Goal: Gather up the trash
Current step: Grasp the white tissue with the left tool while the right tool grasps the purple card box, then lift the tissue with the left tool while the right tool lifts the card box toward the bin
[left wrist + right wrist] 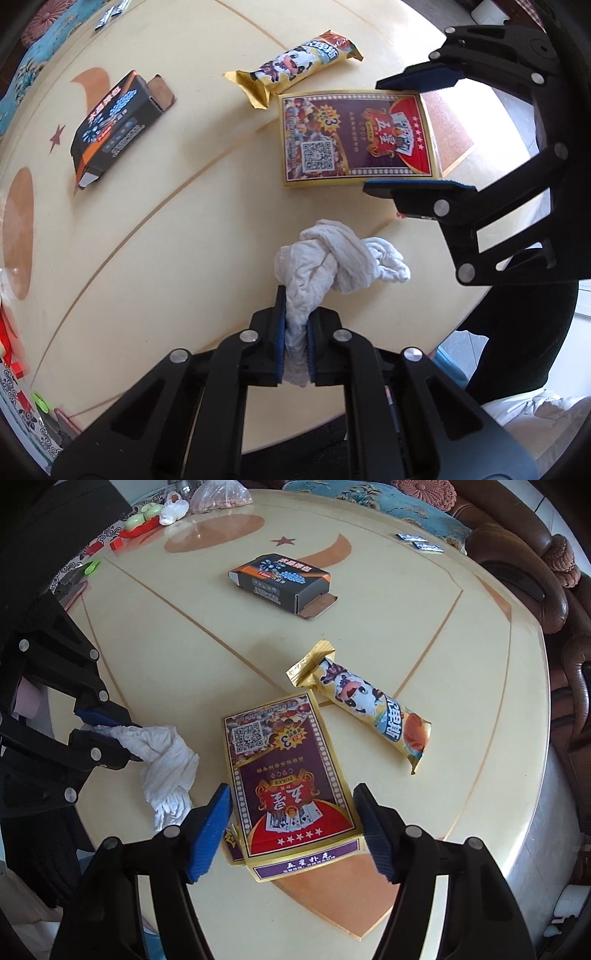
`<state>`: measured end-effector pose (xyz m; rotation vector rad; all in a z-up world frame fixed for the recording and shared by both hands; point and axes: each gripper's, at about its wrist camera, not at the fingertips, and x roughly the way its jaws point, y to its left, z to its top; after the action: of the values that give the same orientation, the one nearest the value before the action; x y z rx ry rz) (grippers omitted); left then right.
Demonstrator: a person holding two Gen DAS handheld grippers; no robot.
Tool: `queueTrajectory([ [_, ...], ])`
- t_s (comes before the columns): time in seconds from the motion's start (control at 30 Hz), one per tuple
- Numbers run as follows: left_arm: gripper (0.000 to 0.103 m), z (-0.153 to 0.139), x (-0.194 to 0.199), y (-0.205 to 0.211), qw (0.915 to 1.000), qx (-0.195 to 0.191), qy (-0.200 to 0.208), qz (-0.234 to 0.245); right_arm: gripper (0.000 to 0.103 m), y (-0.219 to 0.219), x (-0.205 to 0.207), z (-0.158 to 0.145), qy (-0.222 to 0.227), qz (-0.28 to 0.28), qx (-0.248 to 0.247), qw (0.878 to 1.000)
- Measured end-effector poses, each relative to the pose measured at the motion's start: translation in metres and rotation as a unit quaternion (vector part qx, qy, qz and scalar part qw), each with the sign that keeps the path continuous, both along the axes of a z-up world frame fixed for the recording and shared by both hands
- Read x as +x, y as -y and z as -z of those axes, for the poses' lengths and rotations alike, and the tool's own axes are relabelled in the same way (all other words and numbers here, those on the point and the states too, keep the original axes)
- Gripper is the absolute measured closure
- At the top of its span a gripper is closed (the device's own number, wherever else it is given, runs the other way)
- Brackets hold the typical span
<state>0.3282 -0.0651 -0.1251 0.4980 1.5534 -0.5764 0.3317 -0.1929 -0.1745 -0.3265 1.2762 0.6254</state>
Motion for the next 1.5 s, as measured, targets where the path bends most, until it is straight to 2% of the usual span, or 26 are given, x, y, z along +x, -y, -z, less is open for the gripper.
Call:
queueTrajectory([
  [0.27, 0.093, -0.015, -0.002, -0.012, 0.9998, -0.005, 0.005, -0.017, 0.039, -0.002, -0.013, -0.020, 0.008, 0.014, -0.001, 1.000],
  [0.7, 0.093, -0.062, -0.025, -0.031, 0.9987, -0.010, 0.043, -0.026, 0.039, 0.002, -0.049, -0.082, 0.046, 0.035, 0.011, 0.998],
  [1.17, 0.093, -0.102, -0.102, -0.046, 0.9953, -0.019, 0.091, -0.028, 0.039, -0.011, -0.136, -0.141, 0.069, 0.032, 0.010, 0.997],
  [1.5, 0.093, -0.087, -0.161, -0.056, 0.9959, -0.028, 0.085, -0.015, 0.039, -0.019, -0.197, -0.150, 0.071, 0.030, 0.009, 0.997],
])
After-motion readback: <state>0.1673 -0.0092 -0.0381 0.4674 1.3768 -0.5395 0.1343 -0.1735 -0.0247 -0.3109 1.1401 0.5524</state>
